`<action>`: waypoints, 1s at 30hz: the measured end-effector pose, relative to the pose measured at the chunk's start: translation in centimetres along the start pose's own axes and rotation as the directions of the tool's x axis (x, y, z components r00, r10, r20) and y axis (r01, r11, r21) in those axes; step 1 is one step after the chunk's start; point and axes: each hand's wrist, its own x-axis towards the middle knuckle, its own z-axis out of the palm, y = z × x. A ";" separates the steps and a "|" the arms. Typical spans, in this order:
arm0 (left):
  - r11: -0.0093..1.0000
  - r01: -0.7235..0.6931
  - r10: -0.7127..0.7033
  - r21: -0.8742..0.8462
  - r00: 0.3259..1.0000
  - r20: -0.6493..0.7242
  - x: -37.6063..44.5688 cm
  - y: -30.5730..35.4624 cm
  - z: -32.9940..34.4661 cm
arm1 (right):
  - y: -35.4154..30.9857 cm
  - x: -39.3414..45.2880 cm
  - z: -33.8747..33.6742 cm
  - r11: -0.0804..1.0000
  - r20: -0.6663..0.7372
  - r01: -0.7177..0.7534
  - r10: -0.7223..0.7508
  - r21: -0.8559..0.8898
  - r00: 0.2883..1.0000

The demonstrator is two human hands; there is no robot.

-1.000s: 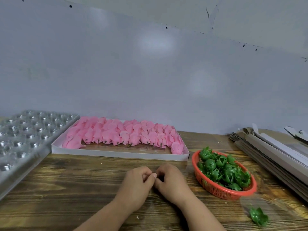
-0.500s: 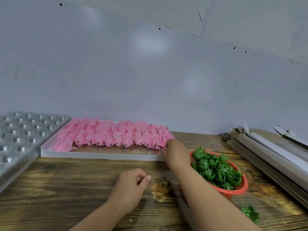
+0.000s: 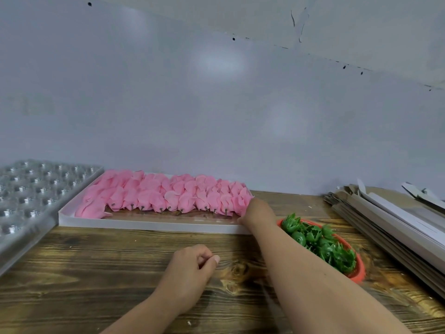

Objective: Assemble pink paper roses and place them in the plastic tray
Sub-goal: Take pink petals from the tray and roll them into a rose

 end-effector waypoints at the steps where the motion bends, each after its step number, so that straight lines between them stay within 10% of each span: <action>1: 1.000 -0.001 0.001 0.002 1.000 -0.002 0.0 0.0 0.0 | -0.1 0.2 0.0 1.000 0.002 -0.019 0.019 0.001 1.000; 18: 1.000 -0.007 0.007 -0.003 1.000 -0.029 0.0 0.2 -0.3 | -1.0 1.2 0.6 0.991 -0.173 -0.006 -0.017 -0.133 0.985; 30: 0.996 0.053 -0.052 -0.077 0.998 0.020 0.2 0.3 -0.6 | -1.0 -7.1 -1.8 0.901 -0.006 0.148 -0.160 0.407 0.987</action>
